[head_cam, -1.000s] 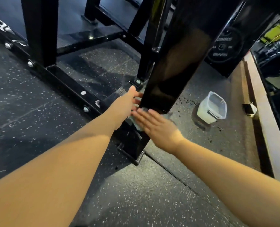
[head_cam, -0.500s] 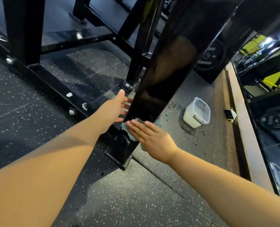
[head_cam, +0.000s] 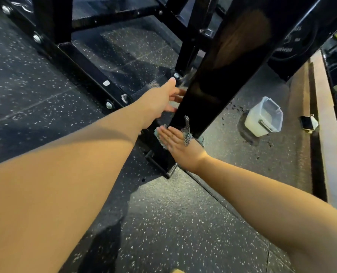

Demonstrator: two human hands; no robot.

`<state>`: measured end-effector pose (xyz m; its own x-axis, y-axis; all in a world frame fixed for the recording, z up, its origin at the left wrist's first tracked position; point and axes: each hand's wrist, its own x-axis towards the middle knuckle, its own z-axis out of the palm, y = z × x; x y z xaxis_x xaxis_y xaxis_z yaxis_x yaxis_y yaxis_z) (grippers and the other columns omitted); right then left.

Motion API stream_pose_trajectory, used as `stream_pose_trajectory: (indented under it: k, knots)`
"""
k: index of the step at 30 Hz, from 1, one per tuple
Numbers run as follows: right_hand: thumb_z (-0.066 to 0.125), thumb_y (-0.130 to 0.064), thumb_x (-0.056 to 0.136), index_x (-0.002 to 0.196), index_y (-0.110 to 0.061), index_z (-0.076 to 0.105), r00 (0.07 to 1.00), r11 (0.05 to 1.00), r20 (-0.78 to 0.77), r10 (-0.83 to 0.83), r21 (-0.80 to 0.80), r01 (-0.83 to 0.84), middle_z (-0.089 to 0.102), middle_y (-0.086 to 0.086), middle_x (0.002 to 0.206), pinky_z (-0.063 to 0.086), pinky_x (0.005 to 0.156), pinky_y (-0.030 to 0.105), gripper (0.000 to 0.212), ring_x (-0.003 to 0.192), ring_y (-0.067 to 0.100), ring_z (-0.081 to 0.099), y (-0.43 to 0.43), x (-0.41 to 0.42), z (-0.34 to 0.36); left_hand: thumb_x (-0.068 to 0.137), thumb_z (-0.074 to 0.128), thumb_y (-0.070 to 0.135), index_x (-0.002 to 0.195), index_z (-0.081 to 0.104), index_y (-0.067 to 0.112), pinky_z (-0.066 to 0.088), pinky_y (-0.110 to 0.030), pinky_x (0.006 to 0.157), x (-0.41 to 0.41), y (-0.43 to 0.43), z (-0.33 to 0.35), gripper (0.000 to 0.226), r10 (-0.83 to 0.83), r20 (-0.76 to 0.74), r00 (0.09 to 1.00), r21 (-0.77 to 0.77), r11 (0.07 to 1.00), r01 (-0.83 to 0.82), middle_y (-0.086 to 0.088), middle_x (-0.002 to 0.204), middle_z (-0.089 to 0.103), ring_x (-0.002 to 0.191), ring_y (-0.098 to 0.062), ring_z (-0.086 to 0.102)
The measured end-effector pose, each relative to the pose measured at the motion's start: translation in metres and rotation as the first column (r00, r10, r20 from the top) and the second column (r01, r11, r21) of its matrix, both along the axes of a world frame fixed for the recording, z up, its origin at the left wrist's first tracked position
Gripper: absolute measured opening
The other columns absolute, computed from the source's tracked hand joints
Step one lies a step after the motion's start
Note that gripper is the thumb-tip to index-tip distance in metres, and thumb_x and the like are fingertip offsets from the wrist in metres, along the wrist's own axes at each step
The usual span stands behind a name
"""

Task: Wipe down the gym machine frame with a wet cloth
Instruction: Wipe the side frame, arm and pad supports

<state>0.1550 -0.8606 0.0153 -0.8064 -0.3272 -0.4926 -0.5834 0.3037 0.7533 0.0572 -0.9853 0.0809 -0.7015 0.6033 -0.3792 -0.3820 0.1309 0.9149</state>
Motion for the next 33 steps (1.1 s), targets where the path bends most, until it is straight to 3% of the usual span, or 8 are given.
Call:
stream_pose_trajectory:
  k: [6,9,14,19,24,27,31,33]
  knots:
    - [0.021,-0.011,0.086,0.140,-0.002,0.034,0.936,0.916,-0.350,0.013,-0.372,-0.152,0.039,0.012,0.147,-0.003,0.116,0.038,0.057,0.139,0.020,0.025,0.024,0.002,0.043,0.101,0.031,0.039,0.088,0.064,0.029,0.038,-0.042,0.107,0.005,-0.001,-0.015,0.037,0.041,-0.005,0.999,0.088,0.995,-0.041,0.006,0.097,0.065,0.101,-0.016,0.060]
    - [0.015,-0.007,0.089,0.144,-0.002,0.029,0.907,0.921,-0.421,-0.016,-0.359,-0.150,0.022,0.011,0.152,-0.004,0.117,0.037,0.057,0.140,0.018,0.015,0.031,0.014,0.047,0.101,0.032,0.034,0.083,0.064,0.033,0.037,-0.042,0.107,0.004,-0.001,-0.017,0.037,0.056,-0.052,0.997,0.093,0.994,-0.051,0.011,0.093,0.065,0.104,-0.017,0.059]
    - [-0.019,0.003,0.080,0.149,-0.005,0.004,0.986,0.988,-0.164,0.000,-0.155,-0.026,-0.012,0.014,0.150,-0.024,0.111,0.046,0.073,0.139,0.025,-0.011,0.024,0.025,-0.039,0.102,0.027,0.034,0.104,0.064,0.022,0.034,-0.036,0.107,0.001,0.002,-0.026,0.038,0.030,-0.038,0.999,0.083,0.996,-0.027,0.006,0.107,0.065,0.091,-0.010,0.062]
    - [-0.005,-0.001,0.079,0.149,0.001,-0.007,0.994,0.991,0.052,-0.099,-0.088,0.103,-0.028,0.015,0.144,-0.048,0.082,0.042,0.069,0.138,0.024,-0.023,0.015,0.025,-0.060,0.103,0.027,0.033,0.112,0.059,0.024,0.039,-0.033,0.102,0.005,0.003,-0.032,0.035,0.051,-0.056,0.997,0.103,0.994,-0.045,0.014,0.106,0.059,0.093,-0.007,0.060]
    - [0.022,-0.005,0.083,0.145,-0.006,0.030,0.878,0.784,-0.436,-0.198,-0.608,-0.125,0.015,0.001,0.150,-0.017,0.115,0.032,0.063,0.143,0.014,-0.009,0.030,0.022,0.002,0.102,0.028,0.034,0.107,0.063,0.020,0.049,-0.025,0.084,0.004,0.002,-0.030,0.038,0.081,-0.050,0.995,0.118,0.990,-0.075,0.009,0.100,0.064,0.083,-0.006,0.063]
    - [0.022,-0.008,0.083,0.148,-0.007,0.018,0.848,0.870,-0.493,-0.196,-0.486,-0.081,0.002,0.004,0.153,-0.020,0.114,0.037,0.065,0.142,0.017,-0.019,0.030,0.024,-0.003,0.102,0.028,0.034,0.111,0.064,0.017,0.050,-0.024,0.082,0.005,0.003,-0.029,0.041,0.102,-0.036,0.994,0.116,0.989,-0.097,0.007,0.102,0.065,0.083,-0.008,0.064]
    - [0.022,0.002,0.081,0.148,0.002,-0.005,0.987,0.970,-0.123,-0.104,-0.233,0.073,-0.025,0.021,0.145,-0.043,0.093,0.047,0.072,0.132,0.031,-0.028,0.020,0.032,-0.069,0.102,0.028,0.036,0.119,0.058,0.019,0.042,-0.035,0.101,0.010,0.004,-0.030,0.039,0.082,-0.037,0.996,0.080,0.994,-0.078,0.009,0.116,0.060,0.103,-0.012,0.060]
    - [0.008,0.000,0.083,0.149,0.003,0.000,0.997,0.985,-0.050,-0.064,-0.161,0.055,-0.017,0.018,0.151,-0.036,0.100,0.049,0.067,0.132,0.028,-0.026,0.024,0.028,-0.086,0.102,0.029,0.033,0.110,0.057,0.024,0.040,-0.035,0.102,0.012,0.005,-0.029,0.031,0.085,-0.038,0.996,0.101,0.992,-0.081,0.012,0.107,0.060,0.097,-0.008,0.060]
